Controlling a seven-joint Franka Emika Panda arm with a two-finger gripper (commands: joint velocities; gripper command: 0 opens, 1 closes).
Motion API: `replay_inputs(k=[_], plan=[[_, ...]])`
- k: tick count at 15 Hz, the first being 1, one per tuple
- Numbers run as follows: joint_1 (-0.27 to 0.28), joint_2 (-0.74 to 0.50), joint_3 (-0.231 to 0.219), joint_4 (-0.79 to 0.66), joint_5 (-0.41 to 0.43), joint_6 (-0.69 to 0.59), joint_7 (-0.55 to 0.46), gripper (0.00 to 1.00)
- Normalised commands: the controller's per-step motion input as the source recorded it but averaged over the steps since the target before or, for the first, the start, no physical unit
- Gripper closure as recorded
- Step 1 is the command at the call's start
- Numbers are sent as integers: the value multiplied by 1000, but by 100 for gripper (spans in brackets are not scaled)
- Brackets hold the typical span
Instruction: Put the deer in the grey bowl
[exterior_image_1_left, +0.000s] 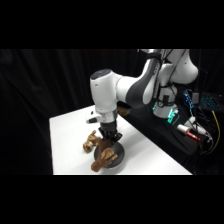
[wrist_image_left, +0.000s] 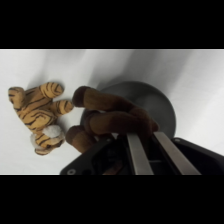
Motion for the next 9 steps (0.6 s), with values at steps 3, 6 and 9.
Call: replay_inputs(k=[3, 6, 9], plan=[[-61, 73, 66, 58, -4, 49, -161, 60], [-73, -20, 50, 74, -38, -31, -163, 36], [-58, -109, 12, 83, -99, -113, -123, 12]])
